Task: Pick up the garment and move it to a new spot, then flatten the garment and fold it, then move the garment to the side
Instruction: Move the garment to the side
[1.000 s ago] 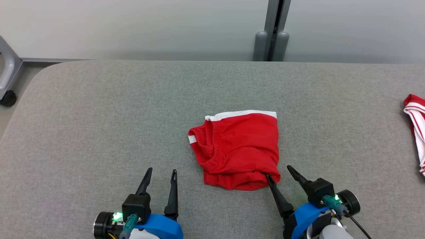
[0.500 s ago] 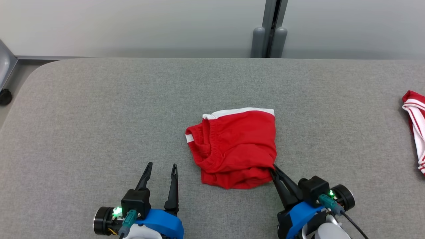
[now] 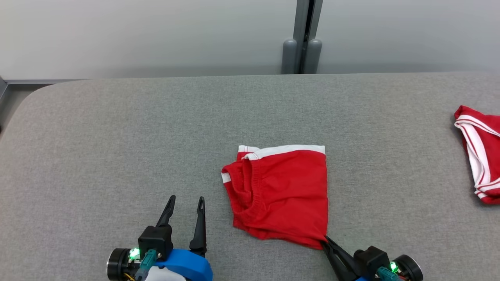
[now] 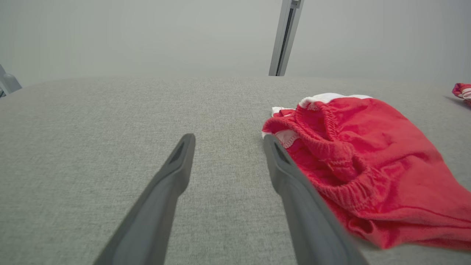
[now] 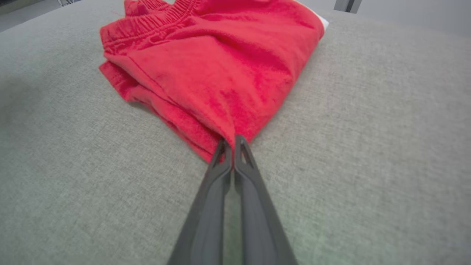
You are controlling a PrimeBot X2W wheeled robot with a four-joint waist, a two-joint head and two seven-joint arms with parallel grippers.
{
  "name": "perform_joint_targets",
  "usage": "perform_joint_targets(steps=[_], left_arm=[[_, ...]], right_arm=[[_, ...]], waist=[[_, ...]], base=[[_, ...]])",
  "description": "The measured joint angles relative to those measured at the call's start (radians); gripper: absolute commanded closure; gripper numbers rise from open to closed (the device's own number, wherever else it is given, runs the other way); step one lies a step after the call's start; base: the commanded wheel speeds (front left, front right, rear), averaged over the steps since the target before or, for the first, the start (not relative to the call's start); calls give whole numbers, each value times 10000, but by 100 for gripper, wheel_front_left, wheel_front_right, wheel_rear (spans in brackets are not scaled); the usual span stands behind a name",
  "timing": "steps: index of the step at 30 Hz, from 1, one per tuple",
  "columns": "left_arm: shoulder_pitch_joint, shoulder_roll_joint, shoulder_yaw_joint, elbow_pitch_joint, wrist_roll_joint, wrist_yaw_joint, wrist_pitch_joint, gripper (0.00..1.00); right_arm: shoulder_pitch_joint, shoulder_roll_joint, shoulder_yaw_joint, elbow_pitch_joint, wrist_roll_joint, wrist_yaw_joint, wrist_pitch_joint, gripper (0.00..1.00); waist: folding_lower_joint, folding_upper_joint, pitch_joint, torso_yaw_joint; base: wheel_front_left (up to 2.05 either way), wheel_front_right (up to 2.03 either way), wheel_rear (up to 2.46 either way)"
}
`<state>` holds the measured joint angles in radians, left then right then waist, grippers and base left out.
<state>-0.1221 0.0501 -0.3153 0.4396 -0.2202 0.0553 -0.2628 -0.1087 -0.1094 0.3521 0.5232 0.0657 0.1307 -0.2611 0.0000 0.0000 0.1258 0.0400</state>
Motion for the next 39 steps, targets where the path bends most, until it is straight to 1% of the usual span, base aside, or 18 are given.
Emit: perform_joint_targets(steps=[1, 2, 3, 5, 9, 13, 16, 21, 26, 32, 39], left_arm=[[19, 0, 35, 6, 4, 0, 0, 0], [37, 2, 65, 15, 6, 0, 0, 0], [52, 2, 94, 23, 15, 0, 0, 0], [83, 2, 138, 40, 38, 0, -2, 0], [129, 2, 343, 17, 192, 8, 0, 0], [128, 2, 548, -92, 566, 2, 0, 0], [123, 2, 755, -98, 708, -31, 0, 0], [81, 0, 884, -109, 928, -117, 0, 0], [92, 2, 999, -153, 1076, -119, 0, 0], [168, 2, 982, -171, 1076, -65, 0, 0], [114, 0, 754, -171, 984, 10, -2, 0]], right_arm=[[9, -2, -6, 84, 65, 0, -2, 53], [23, 0, 17, 165, 196, 0, -2, 9], [67, 10, 25, 199, 324, 0, -2, 0], [107, 8, 17, 121, 508, 0, 0, 0], [113, -13, -412, -658, 978, 0, 0, 0], [112, 23, -1471, -1578, 1154, 0, -2, 0], [86, 130, -2349, -1914, 1114, 0, -2, 0], [-137, 382, -3653, -1918, 861, 0, -2, 0], [-368, 510, -4571, -1434, 591, 0, -2, 0], [-521, 562, -4591, -1124, 497, 0, 0, 0], [-779, 568, -4038, -844, 688, 0, -2, 0]], waist=[[-1, 0, -26, -36], [0, 0, -52, -75], [0, 0, -79, -115], [0, 0, -130, -188], [0, 0, -222, -346], [0, 0, -282, -527], [0, 0, -320, -645], [0, 0, -357, -788], [0, 0, -389, -855], [0, 0, -384, -810], [0, 0, -174, -568]], base=[[0, 0, 0], [0, 0, 0], [0, 0, 0], [0, 0, 0], [0, 0, 0], [0, 0, 0], [0, 0, 0], [0, 0, 0], [0, 0, 0], [0, 0, 0], [0, 0, 0]])
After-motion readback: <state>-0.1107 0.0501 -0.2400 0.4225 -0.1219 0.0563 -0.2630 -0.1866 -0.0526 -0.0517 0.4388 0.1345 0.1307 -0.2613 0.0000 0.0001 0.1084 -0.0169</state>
